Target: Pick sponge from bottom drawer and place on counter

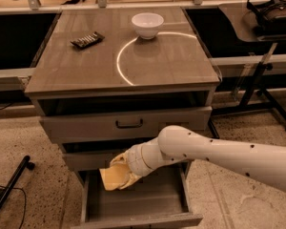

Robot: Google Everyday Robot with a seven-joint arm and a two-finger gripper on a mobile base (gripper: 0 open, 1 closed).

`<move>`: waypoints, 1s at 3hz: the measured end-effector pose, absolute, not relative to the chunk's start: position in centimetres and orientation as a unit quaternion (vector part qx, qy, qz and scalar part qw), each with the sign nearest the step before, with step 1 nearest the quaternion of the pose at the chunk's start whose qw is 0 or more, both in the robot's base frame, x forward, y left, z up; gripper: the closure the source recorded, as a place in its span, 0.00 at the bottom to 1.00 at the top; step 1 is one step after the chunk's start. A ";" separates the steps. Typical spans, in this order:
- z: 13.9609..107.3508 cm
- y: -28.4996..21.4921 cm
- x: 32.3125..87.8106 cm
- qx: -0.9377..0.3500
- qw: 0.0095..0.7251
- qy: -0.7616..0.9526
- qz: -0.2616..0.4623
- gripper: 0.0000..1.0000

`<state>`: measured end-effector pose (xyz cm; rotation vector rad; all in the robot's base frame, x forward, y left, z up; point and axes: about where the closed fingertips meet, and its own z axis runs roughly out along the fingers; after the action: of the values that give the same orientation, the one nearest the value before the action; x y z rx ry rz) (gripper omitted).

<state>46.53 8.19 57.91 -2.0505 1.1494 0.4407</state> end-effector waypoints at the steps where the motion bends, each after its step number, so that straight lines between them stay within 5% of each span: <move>1: 62.9 8.5 46.2 -0.817 0.375 0.419 0.126 1.00; 3: 66.2 7.1 46.8 -0.795 0.407 0.433 0.120 1.00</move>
Offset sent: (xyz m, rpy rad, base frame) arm -0.0032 0.0024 0.0378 -0.0231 -0.0797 0.0200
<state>46.79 7.10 66.20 -2.0049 1.0924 0.3037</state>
